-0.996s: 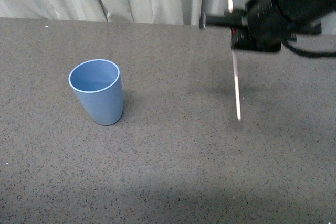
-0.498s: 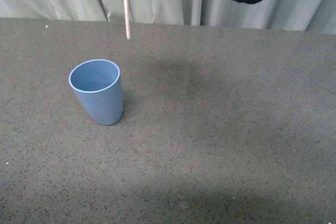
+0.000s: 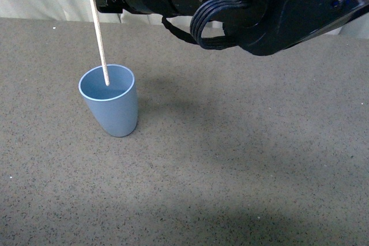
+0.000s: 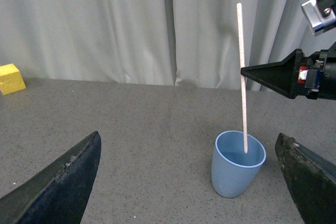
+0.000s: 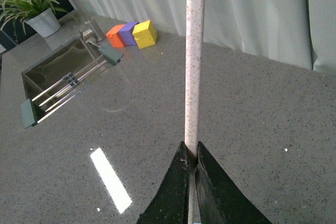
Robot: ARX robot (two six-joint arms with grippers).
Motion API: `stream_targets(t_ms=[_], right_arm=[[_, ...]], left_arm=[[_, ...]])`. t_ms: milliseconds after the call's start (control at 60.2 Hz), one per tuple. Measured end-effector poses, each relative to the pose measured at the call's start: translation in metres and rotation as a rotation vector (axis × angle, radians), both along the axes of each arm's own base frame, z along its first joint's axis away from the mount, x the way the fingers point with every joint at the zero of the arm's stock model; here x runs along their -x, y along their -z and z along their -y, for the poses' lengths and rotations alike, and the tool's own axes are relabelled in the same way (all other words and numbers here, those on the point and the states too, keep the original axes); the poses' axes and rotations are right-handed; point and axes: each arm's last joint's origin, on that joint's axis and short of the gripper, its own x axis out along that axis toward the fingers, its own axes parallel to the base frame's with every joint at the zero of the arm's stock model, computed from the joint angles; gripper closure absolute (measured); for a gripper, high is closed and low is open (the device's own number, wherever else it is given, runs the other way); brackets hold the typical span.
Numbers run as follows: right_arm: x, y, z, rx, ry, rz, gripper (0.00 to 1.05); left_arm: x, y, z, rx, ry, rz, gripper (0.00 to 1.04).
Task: Transfer chopsticks to blue cup
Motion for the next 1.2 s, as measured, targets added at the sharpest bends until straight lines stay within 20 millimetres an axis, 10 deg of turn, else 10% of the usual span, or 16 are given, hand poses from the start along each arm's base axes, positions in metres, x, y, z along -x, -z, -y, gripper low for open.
stream_targets(t_ms=[664,1196], right_arm=[[0.004,0.035,-0.001,0.121,-0.010,-0.101,1.03],[0.013,0.018,0.026,0.125,0.084,-0.051,0.10]], left_arm=[[0.000,0.000,0.000,0.000,0.000,0.000,0.07],[0.000,0.000,0.000,0.000,0.000,0.000,0.07]])
